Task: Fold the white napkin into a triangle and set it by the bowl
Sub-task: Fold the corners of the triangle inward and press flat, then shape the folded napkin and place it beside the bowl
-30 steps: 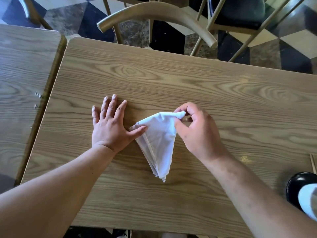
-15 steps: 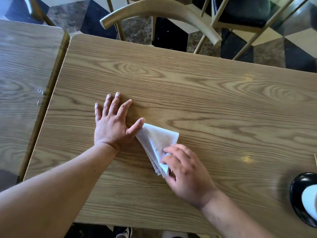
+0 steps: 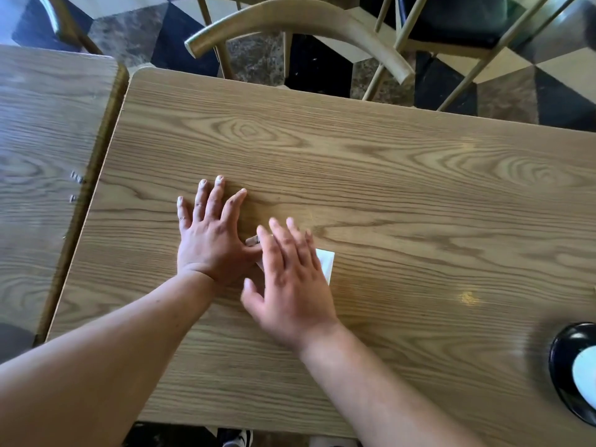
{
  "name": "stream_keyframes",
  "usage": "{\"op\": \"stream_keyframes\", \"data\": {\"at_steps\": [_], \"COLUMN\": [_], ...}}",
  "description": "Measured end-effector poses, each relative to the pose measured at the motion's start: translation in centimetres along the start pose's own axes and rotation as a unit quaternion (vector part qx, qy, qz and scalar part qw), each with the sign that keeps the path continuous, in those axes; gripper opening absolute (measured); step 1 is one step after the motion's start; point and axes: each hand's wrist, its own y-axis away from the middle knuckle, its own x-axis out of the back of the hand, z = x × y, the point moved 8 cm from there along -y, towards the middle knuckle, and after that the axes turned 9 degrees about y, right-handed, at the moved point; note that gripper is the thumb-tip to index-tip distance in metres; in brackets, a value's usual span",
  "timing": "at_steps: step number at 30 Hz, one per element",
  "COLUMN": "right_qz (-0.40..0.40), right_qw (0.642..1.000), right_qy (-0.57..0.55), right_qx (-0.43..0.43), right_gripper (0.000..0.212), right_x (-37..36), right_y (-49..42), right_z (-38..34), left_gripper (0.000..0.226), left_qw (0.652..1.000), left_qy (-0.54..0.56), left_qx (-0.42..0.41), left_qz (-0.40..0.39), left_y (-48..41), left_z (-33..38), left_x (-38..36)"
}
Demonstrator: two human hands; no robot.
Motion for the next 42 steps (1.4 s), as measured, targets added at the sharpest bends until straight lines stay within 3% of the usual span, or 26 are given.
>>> {"op": "stream_keyframes", "data": {"at_steps": [3,6,15,26,35,38,42], "right_qz": [-0.063,-0.076,-0.027,-0.014,-0.072,-0.076,-0.071], "right_qw": [0.996,0.993,0.985,0.987,0.964,0.967,0.984], "right_qy": [0.023,0.078,0.162,0.159,0.232,0.226,0.165], "right_qx": [-0.057,-0.037,-0.046,-0.029,0.111,0.091,0.004], "right_gripper": [0.104,0.107,0.069,0.067,0.065,0.065,0.072], "right_x": [-3.1,-4.7,-3.4,-3.1,-1.5,-1.6,-2.3], "right_y": [-1.5,-0.2,8.6,9.5,2.1,0.4,1.4], "right_z": [0.1,1.4,4.8,5.0,10.0,9.6,8.0], "left_gripper": [0.101,0.109,0.116,0.114,0.076,0.070,0.068], "left_qw": [1.000,1.000,1.000,1.000,0.996,0.997,0.996], "left_qy": [0.001,-0.011,-0.004,0.001,0.018,0.016,0.019], "left_qx": [0.003,0.003,0.001,-0.009,-0.081,-0.061,-0.064], "left_qz": [0.001,-0.003,-0.003,-0.007,0.035,0.048,0.060], "left_y": [-0.2,-0.2,0.0,0.2,4.4,5.5,5.3], "left_z": [-0.2,-0.1,0.2,0.2,-2.1,-2.3,-2.2], "left_x": [-0.1,-0.1,0.2,0.3,0.5,0.1,0.2]}}
